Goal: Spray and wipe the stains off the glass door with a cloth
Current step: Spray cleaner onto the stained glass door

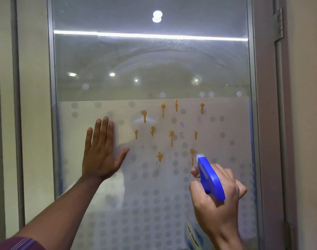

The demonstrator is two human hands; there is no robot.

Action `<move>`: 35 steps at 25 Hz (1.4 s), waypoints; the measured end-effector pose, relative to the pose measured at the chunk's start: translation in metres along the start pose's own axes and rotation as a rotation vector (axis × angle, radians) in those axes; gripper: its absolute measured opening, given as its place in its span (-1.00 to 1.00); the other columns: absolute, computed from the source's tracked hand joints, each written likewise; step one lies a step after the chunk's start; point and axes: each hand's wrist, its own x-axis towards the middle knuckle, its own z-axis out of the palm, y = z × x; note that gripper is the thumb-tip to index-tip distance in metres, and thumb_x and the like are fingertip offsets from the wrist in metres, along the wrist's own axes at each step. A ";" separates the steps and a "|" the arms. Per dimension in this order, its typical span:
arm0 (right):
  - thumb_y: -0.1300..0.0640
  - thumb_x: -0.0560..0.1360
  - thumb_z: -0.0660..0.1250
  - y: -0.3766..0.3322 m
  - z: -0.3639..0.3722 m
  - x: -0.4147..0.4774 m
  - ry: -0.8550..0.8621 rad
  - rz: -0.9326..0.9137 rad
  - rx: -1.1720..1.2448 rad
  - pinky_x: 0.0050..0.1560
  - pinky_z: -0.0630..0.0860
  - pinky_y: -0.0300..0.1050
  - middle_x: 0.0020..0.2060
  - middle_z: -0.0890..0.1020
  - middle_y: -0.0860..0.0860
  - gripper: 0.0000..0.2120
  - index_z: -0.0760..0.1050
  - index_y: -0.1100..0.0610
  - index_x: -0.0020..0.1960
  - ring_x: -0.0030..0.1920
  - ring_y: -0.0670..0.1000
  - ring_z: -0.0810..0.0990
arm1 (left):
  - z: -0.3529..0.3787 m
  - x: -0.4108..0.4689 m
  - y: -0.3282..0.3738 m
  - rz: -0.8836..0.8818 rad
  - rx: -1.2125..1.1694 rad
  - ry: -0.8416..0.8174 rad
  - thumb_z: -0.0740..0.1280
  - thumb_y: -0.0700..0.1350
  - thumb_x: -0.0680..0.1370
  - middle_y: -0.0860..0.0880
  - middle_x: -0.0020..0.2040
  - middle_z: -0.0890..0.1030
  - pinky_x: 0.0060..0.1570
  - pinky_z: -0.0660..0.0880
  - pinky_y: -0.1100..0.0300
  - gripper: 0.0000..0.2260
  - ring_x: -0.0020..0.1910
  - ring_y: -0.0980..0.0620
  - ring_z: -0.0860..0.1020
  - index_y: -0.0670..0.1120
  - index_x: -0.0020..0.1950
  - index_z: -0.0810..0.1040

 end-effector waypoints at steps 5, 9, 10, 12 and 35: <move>0.19 0.27 0.26 -0.009 0.004 -0.014 -0.006 -0.015 -0.014 0.13 0.26 -0.10 -0.09 0.63 -0.21 -0.80 0.52 -0.10 -0.22 -0.03 -0.09 0.56 | 0.000 0.000 -0.001 0.003 -0.009 -0.007 0.06 0.34 0.68 -0.20 0.79 -0.03 0.73 0.03 -0.29 -0.15 0.79 -0.22 -0.05 -0.21 0.77 -0.02; 0.20 0.27 0.27 -0.020 0.007 -0.023 0.006 -0.021 -0.035 0.13 0.26 -0.12 -0.11 0.63 -0.22 -0.79 0.51 -0.11 -0.22 -0.04 -0.10 0.56 | 0.001 0.000 -0.002 -0.005 -0.029 -0.022 0.02 0.33 0.70 -0.19 0.80 -0.04 0.73 0.01 -0.28 -0.18 0.79 -0.22 -0.06 -0.20 0.77 -0.05; 0.19 0.28 0.28 -0.023 0.008 -0.026 0.000 -0.017 -0.033 0.13 0.27 -0.12 -0.14 0.63 -0.21 -0.80 0.51 -0.11 -0.23 -0.04 -0.10 0.56 | 0.001 0.000 -0.002 -0.005 -0.038 -0.024 0.02 0.32 0.70 -0.19 0.80 -0.04 0.73 0.01 -0.28 -0.18 0.79 -0.22 -0.06 -0.20 0.77 -0.05; 0.18 0.28 0.28 -0.030 0.010 -0.032 -0.019 -0.002 -0.032 0.16 0.25 -0.19 -0.20 0.64 -0.21 -0.82 0.50 -0.10 -0.24 -0.04 -0.11 0.56 | 0.000 0.000 -0.003 0.002 -0.058 -0.030 0.03 0.32 0.71 -0.20 0.80 -0.05 0.74 -0.01 -0.27 -0.18 0.79 -0.22 -0.07 -0.19 0.77 -0.06; 0.13 0.36 0.29 -0.077 -0.077 -0.094 -0.410 -0.036 0.228 0.03 0.54 0.29 -0.18 0.65 -0.18 -0.88 0.56 -0.07 -0.22 -0.12 -0.06 0.59 | -0.200 -0.176 0.085 0.031 -0.152 -0.308 0.03 0.41 0.69 -0.24 0.79 -0.02 0.74 -0.01 -0.24 -0.12 0.79 -0.22 -0.08 -0.22 0.76 0.00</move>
